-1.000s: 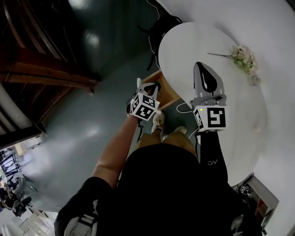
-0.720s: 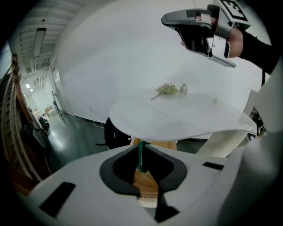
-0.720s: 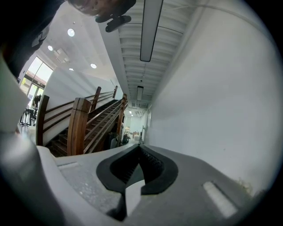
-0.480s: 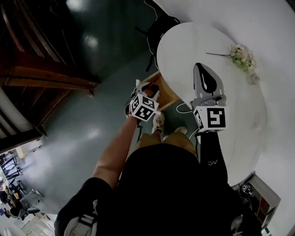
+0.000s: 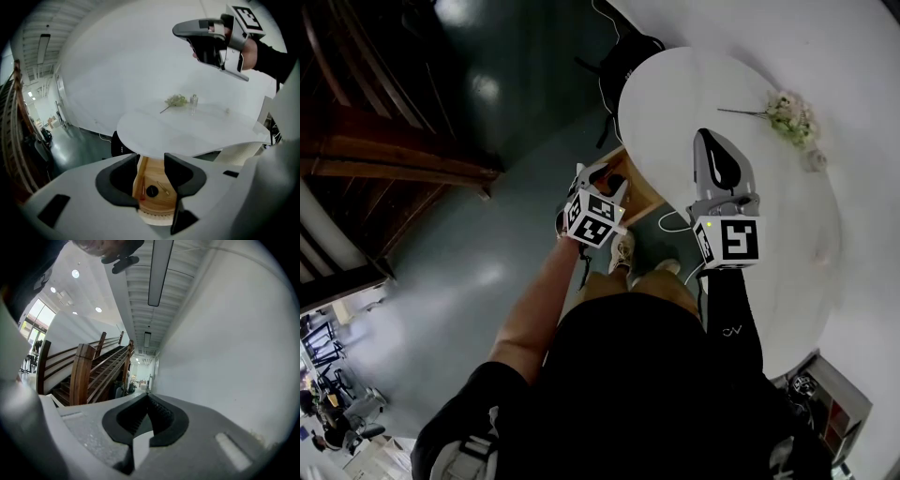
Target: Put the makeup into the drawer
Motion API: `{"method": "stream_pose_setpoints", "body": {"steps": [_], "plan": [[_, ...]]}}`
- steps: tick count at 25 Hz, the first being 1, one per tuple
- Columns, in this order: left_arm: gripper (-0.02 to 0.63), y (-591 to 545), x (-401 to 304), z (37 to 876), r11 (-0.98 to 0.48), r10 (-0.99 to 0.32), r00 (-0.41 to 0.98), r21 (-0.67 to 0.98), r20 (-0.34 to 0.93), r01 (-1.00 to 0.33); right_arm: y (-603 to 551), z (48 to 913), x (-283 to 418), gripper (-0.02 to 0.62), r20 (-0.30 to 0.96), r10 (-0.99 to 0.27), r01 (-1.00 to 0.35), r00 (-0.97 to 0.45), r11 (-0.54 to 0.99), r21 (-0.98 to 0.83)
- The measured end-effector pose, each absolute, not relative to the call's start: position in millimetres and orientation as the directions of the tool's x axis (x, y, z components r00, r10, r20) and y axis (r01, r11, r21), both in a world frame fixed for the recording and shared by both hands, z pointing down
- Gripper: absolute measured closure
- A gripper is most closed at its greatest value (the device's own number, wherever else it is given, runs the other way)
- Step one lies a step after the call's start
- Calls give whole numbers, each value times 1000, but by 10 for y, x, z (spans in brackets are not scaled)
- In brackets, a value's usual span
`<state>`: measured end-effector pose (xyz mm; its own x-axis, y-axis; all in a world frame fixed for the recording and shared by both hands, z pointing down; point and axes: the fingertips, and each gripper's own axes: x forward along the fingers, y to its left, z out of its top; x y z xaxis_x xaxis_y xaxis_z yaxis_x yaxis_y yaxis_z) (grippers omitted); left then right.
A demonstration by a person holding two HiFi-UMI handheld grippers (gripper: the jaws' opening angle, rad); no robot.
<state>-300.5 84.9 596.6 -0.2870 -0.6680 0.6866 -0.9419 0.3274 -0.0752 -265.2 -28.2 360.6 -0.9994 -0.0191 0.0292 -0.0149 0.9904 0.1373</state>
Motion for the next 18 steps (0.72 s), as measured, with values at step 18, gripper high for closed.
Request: {"method": "stream_pose_setpoints", "body": {"steps": [18], "plan": [[426, 342, -3179, 3440, 338, -920, -367, -197, 134, -920, -317, 3281, -2441, 591, -23, -97, -100, -995, 979, 178]]}}
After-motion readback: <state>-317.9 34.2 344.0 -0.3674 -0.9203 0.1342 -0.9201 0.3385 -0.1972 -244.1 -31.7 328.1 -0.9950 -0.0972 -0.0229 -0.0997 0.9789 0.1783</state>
